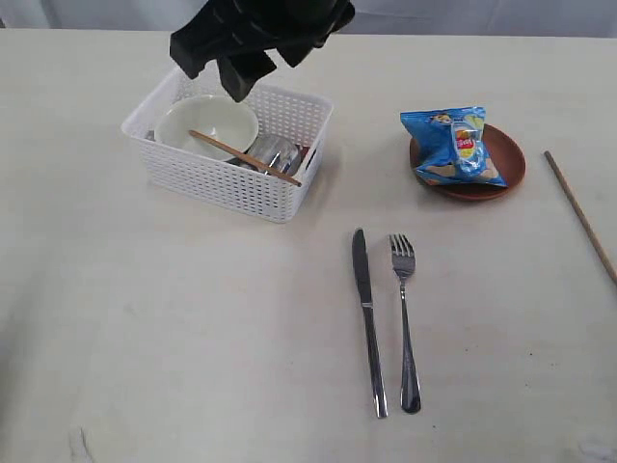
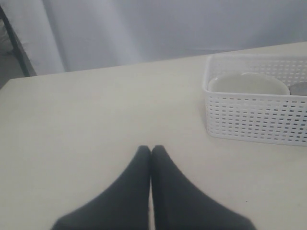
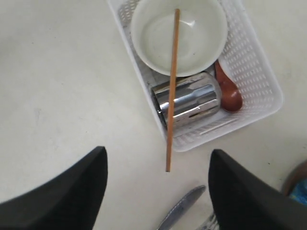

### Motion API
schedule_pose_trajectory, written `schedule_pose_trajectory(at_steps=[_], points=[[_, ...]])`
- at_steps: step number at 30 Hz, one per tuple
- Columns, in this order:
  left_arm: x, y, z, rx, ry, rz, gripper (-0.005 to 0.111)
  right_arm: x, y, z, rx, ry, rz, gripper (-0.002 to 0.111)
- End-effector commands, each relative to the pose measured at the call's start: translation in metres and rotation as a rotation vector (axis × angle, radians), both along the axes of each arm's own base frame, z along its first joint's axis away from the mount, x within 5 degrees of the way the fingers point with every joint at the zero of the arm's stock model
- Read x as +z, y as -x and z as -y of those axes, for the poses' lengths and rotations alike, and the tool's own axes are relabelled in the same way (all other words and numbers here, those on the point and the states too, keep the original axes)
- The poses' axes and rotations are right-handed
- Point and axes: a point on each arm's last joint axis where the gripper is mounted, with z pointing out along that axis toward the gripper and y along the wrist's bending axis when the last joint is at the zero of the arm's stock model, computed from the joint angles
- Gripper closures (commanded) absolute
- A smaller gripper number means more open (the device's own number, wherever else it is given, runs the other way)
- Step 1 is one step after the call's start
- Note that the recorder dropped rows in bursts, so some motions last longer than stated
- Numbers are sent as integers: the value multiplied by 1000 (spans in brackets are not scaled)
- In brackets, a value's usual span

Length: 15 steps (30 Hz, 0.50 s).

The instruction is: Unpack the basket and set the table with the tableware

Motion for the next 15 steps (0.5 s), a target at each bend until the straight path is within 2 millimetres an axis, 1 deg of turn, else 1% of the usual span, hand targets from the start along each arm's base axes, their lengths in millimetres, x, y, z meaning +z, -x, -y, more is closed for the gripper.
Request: schedule_pose_trajectory(at_steps=[1, 6, 15], points=[[-1, 0, 1, -7, 10, 1, 107, 6, -4, 11, -121, 34, 47, 50], [-1, 0, 1, -7, 10, 1, 107, 6, -5, 11, -143, 28, 52, 50], [-1, 0, 1, -7, 10, 1, 107, 9, -11, 5, -137, -35, 116, 50]])
